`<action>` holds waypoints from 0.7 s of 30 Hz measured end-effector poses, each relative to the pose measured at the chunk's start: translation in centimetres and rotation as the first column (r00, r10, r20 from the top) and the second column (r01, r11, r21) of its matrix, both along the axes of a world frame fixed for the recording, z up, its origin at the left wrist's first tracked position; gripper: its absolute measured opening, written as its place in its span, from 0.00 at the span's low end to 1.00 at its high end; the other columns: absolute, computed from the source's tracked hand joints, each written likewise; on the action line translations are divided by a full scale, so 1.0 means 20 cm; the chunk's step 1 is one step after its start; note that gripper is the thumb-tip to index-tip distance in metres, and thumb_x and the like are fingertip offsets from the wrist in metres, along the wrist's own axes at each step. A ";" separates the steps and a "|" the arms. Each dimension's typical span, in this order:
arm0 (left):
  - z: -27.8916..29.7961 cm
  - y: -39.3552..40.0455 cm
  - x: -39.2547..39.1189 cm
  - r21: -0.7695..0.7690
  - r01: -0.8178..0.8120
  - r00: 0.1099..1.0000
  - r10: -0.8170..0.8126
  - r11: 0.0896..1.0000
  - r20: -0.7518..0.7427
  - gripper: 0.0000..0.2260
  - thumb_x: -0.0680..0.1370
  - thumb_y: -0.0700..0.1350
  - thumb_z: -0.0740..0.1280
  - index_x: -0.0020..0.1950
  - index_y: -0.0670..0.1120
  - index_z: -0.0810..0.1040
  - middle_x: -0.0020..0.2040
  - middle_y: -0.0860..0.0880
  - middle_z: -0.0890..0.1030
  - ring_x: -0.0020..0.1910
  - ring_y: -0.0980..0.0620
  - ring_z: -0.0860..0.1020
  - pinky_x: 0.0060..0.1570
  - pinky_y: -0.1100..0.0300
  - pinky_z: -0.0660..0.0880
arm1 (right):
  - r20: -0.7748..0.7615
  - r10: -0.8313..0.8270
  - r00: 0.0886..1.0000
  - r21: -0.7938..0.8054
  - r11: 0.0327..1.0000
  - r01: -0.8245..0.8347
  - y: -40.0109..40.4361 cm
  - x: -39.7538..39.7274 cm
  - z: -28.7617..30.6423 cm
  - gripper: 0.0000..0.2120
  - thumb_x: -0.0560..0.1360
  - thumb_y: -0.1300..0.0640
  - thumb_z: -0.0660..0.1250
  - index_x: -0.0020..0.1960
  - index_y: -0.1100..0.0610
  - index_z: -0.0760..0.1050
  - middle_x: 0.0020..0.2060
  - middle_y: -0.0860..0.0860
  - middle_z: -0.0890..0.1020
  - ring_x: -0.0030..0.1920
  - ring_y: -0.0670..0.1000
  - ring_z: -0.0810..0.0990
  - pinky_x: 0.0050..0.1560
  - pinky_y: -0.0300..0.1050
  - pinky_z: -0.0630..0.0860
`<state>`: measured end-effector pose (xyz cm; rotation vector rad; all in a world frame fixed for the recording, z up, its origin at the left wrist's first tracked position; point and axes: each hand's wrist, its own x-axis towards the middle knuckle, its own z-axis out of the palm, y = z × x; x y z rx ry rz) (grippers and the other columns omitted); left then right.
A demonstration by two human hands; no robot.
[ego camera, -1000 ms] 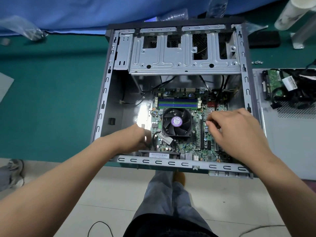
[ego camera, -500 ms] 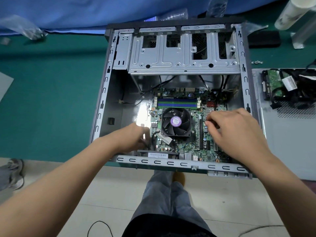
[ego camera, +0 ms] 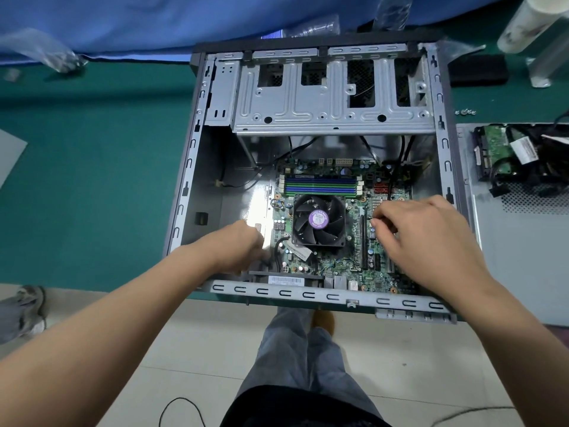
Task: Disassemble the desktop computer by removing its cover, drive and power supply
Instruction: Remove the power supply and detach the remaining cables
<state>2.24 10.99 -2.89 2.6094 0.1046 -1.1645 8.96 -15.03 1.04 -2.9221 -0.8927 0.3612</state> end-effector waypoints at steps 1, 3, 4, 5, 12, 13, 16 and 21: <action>0.00 0.00 -0.01 -0.019 0.009 1.000 -0.009 1.000 0.000 0.09 0.80 0.47 0.63 0.47 0.42 0.79 0.38 0.47 0.80 0.36 0.49 0.80 0.41 0.57 0.77 | 0.003 0.000 1.000 -0.001 1.000 0.000 0.00 0.00 0.00 0.14 0.79 0.48 0.53 0.48 0.51 0.75 0.42 0.47 0.83 0.40 0.51 0.79 0.55 0.47 0.67; 0.01 0.01 -0.02 -0.101 0.020 1.000 -0.020 0.995 -0.005 0.06 0.78 0.42 0.67 0.53 0.45 0.80 0.47 0.47 0.83 0.44 0.51 0.80 0.49 0.57 0.76 | 0.006 0.001 1.000 -0.003 1.000 -0.001 0.00 0.00 0.00 0.14 0.79 0.48 0.53 0.48 0.51 0.75 0.42 0.47 0.83 0.40 0.50 0.79 0.55 0.47 0.67; 0.01 0.01 -0.02 -0.129 0.023 1.000 -0.025 0.991 -0.011 0.07 0.77 0.40 0.67 0.54 0.46 0.80 0.49 0.47 0.83 0.47 0.51 0.80 0.50 0.56 0.76 | 0.005 0.000 1.000 -0.001 1.000 0.000 0.00 0.00 0.00 0.14 0.79 0.48 0.53 0.48 0.52 0.75 0.42 0.47 0.83 0.40 0.50 0.79 0.55 0.47 0.68; 0.01 0.01 -0.02 -0.131 0.023 1.000 -0.025 0.991 -0.013 0.07 0.77 0.39 0.67 0.53 0.46 0.81 0.49 0.46 0.83 0.47 0.50 0.81 0.50 0.55 0.76 | 0.005 -0.001 1.000 0.002 1.000 0.001 0.00 0.00 0.00 0.14 0.79 0.48 0.54 0.48 0.52 0.76 0.42 0.47 0.83 0.40 0.50 0.79 0.55 0.47 0.68; 0.02 -0.01 0.00 0.000 0.048 0.999 -0.048 0.999 -0.010 0.15 0.81 0.45 0.61 0.34 0.46 0.73 0.31 0.47 0.75 0.33 0.43 0.78 0.37 0.54 0.75 | 0.017 -0.004 1.000 -0.002 1.000 0.004 0.00 -0.01 0.00 0.13 0.78 0.49 0.55 0.47 0.53 0.76 0.42 0.48 0.83 0.39 0.52 0.79 0.54 0.48 0.68; 0.01 0.00 0.00 0.005 0.051 0.999 -0.051 0.999 -0.005 0.14 0.81 0.45 0.61 0.36 0.43 0.75 0.33 0.46 0.76 0.33 0.44 0.77 0.37 0.55 0.74 | 0.018 -0.004 1.000 0.000 1.000 0.004 0.00 0.00 0.00 0.13 0.78 0.49 0.55 0.47 0.53 0.76 0.41 0.48 0.83 0.39 0.52 0.79 0.54 0.48 0.68; 0.00 0.00 -0.01 -0.007 0.064 0.998 -0.064 0.998 -0.006 0.09 0.80 0.45 0.63 0.48 0.41 0.79 0.43 0.44 0.82 0.41 0.46 0.78 0.42 0.58 0.74 | 0.018 -0.009 1.000 0.003 1.000 0.009 0.01 -0.01 0.00 0.13 0.78 0.49 0.55 0.47 0.53 0.76 0.41 0.48 0.83 0.39 0.52 0.79 0.54 0.48 0.68; 0.00 0.02 -0.03 -0.071 0.043 0.999 -0.044 0.997 -0.003 0.05 0.77 0.39 0.65 0.51 0.45 0.79 0.47 0.46 0.82 0.45 0.49 0.80 0.45 0.60 0.75 | 0.013 -0.015 1.000 0.008 1.000 0.015 0.01 -0.01 0.00 0.13 0.78 0.49 0.55 0.47 0.53 0.77 0.41 0.49 0.83 0.39 0.52 0.79 0.54 0.48 0.68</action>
